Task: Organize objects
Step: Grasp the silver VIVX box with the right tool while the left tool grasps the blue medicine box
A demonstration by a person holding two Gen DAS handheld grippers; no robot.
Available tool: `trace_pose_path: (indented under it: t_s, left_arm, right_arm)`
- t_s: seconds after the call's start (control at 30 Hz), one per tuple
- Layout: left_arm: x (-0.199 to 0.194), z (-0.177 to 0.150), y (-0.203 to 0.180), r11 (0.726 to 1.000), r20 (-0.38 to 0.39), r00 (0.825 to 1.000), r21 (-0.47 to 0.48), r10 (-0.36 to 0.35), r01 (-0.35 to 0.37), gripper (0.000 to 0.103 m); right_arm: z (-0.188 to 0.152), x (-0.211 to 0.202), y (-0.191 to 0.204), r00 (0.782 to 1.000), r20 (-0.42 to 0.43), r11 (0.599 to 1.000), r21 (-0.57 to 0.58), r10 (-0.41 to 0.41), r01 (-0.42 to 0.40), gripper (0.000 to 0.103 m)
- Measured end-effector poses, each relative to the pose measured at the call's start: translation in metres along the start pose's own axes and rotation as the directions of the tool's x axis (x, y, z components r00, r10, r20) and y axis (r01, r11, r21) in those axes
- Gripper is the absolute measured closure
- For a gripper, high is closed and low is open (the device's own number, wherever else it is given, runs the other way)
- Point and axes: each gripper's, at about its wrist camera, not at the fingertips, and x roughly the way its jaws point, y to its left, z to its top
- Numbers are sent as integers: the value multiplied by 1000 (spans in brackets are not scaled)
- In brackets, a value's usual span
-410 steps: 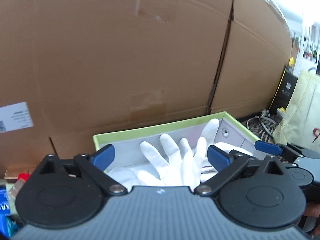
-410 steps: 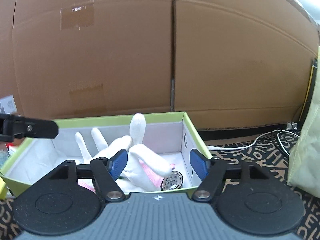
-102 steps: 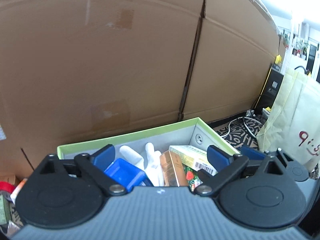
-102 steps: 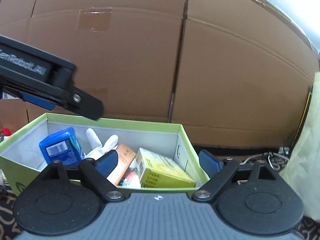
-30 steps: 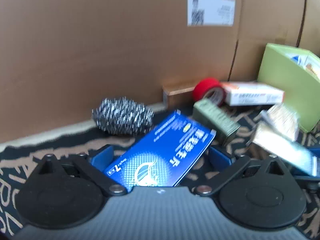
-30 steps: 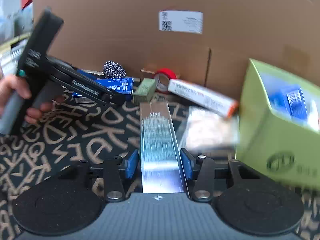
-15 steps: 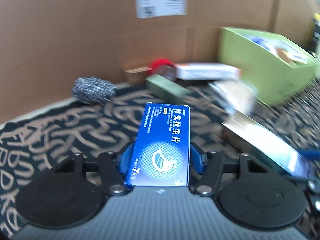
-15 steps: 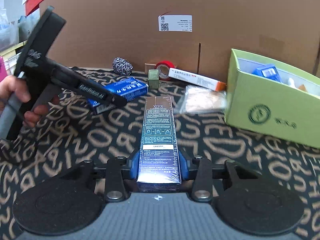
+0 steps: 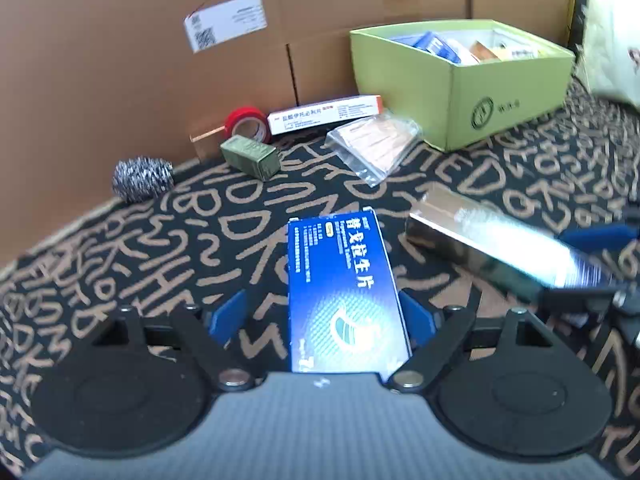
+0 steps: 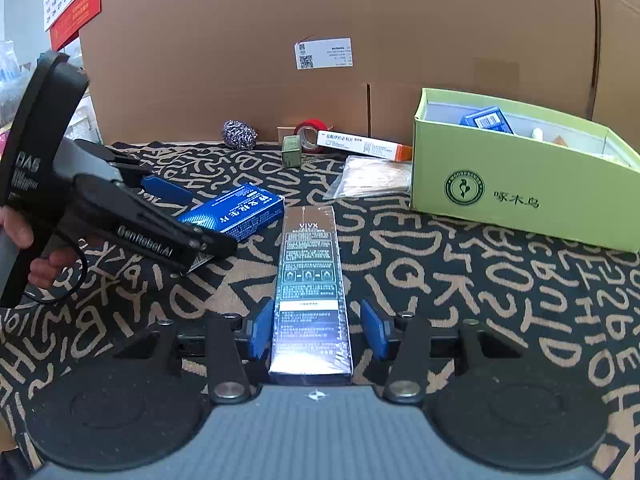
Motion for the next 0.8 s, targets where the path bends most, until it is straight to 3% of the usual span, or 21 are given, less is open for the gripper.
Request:
trace_pose_path:
  t_s: [0.2,0.3,0.47,0.57,0.6,0.73,0.8]
  left_arm:
    - [13,9,0,1000,-25,1000,-17,-11,11,21]
    - [14,11,-6,999,-26,999,-10,-32,32,30]
    - [16,14,-15,1000,-24,1000,13,6,-5,23]
    - [18,15,-11,1000,-30,1000,-19,-7,7,24]
    - [18,14,-10,1000,-30,999,-26,-12,11,26]
    - [14,14,-14,999,-21,999,-23,-46,45,47]
    - [12,14,-22,1000,-20,1000,-5,-19,19,47]
  right_arm:
    - [5,9,1,1000,-8,1000,-12,-11,11,51]
    - [8,13,1,1000,-10,1000,-14,-12,12,52]
    - [11,19,-1,1000,-11,1000,-8,-11,11,52]
    - [10,22,-2,1000,-15,1000,2,-2,2,55]
    - [9,23,-2,1000,-17,1000,0,3,-3,59]
    - [6,22,1,1000,-8,1000,-16,-10,10,60]
    - [6,20,1,1000,-7,1000,-9,-10,10,60]
